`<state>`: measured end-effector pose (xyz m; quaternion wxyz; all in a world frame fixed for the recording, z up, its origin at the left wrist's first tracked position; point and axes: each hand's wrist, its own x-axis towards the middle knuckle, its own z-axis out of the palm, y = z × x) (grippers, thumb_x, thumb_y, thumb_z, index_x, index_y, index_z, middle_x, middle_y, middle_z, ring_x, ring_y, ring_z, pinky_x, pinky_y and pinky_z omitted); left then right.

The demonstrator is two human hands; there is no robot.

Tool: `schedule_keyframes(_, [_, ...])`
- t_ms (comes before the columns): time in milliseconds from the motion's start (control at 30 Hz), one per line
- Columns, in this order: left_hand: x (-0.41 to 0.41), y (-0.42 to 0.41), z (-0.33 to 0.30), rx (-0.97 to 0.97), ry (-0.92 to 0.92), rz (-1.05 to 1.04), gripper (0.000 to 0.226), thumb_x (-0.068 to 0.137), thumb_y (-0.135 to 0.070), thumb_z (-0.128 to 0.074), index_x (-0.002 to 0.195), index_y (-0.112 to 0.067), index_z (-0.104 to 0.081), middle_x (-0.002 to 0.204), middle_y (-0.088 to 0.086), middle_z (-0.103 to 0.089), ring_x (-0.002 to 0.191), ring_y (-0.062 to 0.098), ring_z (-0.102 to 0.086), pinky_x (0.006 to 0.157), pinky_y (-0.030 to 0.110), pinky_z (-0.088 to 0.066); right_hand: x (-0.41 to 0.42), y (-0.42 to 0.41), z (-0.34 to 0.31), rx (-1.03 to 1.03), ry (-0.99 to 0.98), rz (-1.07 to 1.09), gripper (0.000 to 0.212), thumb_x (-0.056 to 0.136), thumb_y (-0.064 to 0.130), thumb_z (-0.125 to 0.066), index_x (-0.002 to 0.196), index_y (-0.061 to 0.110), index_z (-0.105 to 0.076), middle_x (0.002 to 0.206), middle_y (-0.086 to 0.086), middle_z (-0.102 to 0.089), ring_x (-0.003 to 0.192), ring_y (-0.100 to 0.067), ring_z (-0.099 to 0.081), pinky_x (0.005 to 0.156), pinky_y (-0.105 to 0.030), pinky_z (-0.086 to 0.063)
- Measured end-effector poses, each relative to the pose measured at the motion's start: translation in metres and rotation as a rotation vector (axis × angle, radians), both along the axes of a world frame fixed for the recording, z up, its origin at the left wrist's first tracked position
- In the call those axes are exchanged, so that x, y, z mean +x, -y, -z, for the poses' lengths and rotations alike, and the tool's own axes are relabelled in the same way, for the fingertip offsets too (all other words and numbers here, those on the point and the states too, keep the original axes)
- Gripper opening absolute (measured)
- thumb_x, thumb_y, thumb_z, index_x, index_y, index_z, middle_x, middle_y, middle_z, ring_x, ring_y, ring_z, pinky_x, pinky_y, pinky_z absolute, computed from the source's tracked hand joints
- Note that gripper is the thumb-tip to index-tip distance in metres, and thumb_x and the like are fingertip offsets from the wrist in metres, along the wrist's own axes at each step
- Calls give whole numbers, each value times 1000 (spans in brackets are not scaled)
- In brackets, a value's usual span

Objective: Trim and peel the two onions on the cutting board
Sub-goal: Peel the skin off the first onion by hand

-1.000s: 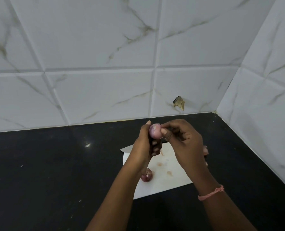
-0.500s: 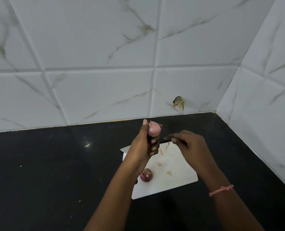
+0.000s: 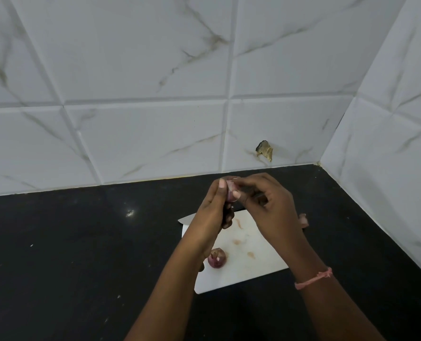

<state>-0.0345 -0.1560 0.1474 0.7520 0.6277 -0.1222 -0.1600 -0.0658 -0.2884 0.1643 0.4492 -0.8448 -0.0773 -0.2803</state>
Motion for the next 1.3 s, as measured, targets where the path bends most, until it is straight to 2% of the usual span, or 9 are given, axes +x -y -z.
schedule_keyframes(133, [0,0,1,27,44,5,41,103,-51,-36,122,-26,-62,82,-1,-49,58,8,-38,55,21,-35,2,0,1,25,50,-2,8,84,11,-74,91,14,-73,90,8,-65,86,-9,-64,72,-17,-51])
schedule_keyframes(300, [1,0,0,69,75,-7,36,105,-47,-38,121,-26,-61,90,1,-58,58,8,-39,56,22,-36,2,3,1,-21,52,7,6,87,13,-70,90,18,-68,88,10,-63,84,-7,-62,70,-12,-49])
schedule_keyframes(400, [0,2,1,82,65,-11,33,105,-45,-39,119,-24,-61,73,-12,-54,58,7,-39,56,21,-36,5,7,3,-116,-16,10,8,92,11,-64,95,18,-62,92,11,-58,86,-7,-58,71,-10,-44])
schedule_keyframes(600, [0,3,1,34,3,-44,39,105,-48,-34,120,-24,-61,75,-2,-47,58,7,-42,56,23,-37,3,16,8,-293,-147,-66,10,96,12,-52,96,22,-53,97,15,-45,91,-2,-50,73,-10,-38])
schedule_keyframes(767, [1,4,-3,-81,-109,-69,40,106,-46,-33,111,-20,-63,72,2,-49,54,10,-40,53,24,-32,-1,35,11,-482,-379,22,19,91,19,-65,87,32,-52,87,19,-48,86,-2,-50,68,-13,-34])
schedule_keyframes(967, [1,6,-2,-105,-150,-67,40,106,-46,-35,109,-18,-63,70,2,-50,54,11,-38,53,25,-28,-6,37,7,-157,-202,249,14,81,12,-77,78,19,-65,76,10,-65,72,-4,-62,67,-24,-54])
schedule_keyframes(1033, [1,7,0,-90,-120,-65,39,104,-49,-38,109,-21,-64,69,-2,-49,55,10,-39,53,24,-30,-8,31,3,-78,-102,195,10,84,11,-74,88,19,-69,82,11,-67,77,-5,-64,69,-20,-54])
schedule_keyframes(1167, [0,5,0,-76,-58,-45,48,93,-56,-48,117,-17,-63,72,-2,-45,57,9,-40,55,23,-33,-10,14,-9,-21,2,0,22,90,17,-67,112,18,-70,99,12,-65,92,-5,-63,74,-12,-49])
schedule_keyframes(1300, [-1,4,1,-89,-6,-22,49,91,-51,-52,121,-13,-61,75,-2,-48,59,10,-39,56,24,-32,-4,6,-10,-71,-19,-39,20,92,19,-66,111,22,-70,100,16,-60,94,1,-60,73,-7,-44])
